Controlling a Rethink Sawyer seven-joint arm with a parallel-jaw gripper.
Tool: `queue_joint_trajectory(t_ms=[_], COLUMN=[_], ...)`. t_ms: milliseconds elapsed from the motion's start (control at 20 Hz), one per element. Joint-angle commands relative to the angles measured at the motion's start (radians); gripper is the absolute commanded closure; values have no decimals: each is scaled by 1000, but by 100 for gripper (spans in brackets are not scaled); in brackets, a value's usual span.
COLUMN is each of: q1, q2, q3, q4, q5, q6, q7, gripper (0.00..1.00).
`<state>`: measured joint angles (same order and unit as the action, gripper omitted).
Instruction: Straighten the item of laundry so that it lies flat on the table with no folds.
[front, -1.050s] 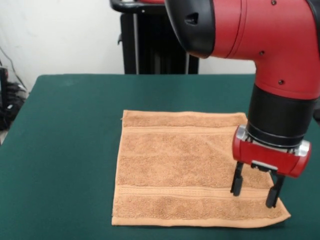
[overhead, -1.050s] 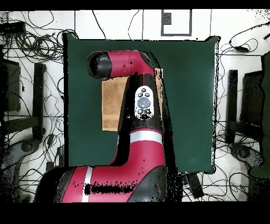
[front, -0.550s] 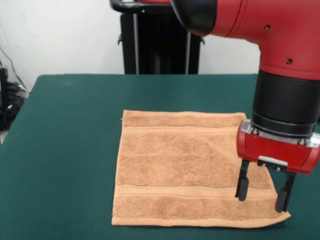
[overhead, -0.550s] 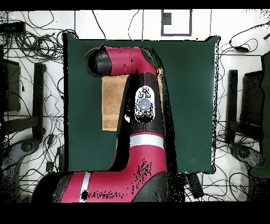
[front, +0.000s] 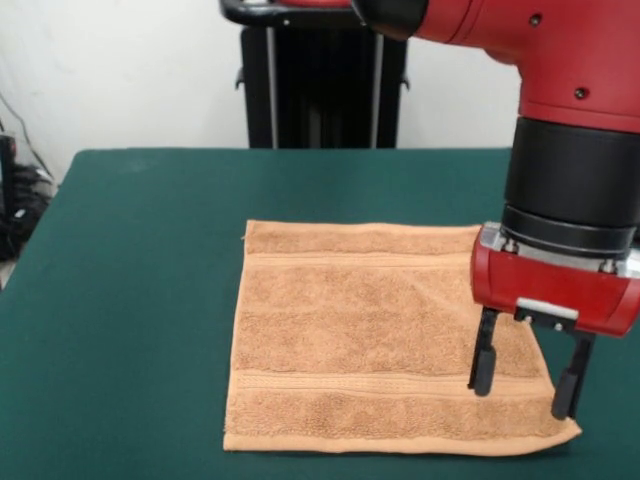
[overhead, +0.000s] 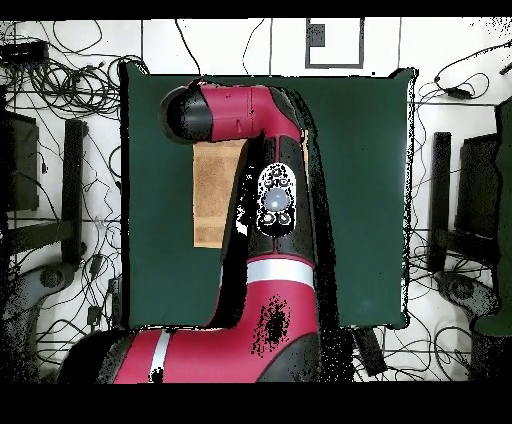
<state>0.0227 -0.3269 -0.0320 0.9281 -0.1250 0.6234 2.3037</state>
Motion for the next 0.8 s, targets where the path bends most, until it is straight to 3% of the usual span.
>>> queue_joint_trajectory(t_ms=[50,200,800], q1=[17,33,27], q2=[12,44,45], q3=[29,2,-21], q4=[125,73,45], q5=[0,-8,-2], q6=[13,103,107], q7=[77,76,74], gripper=[0,0,0])
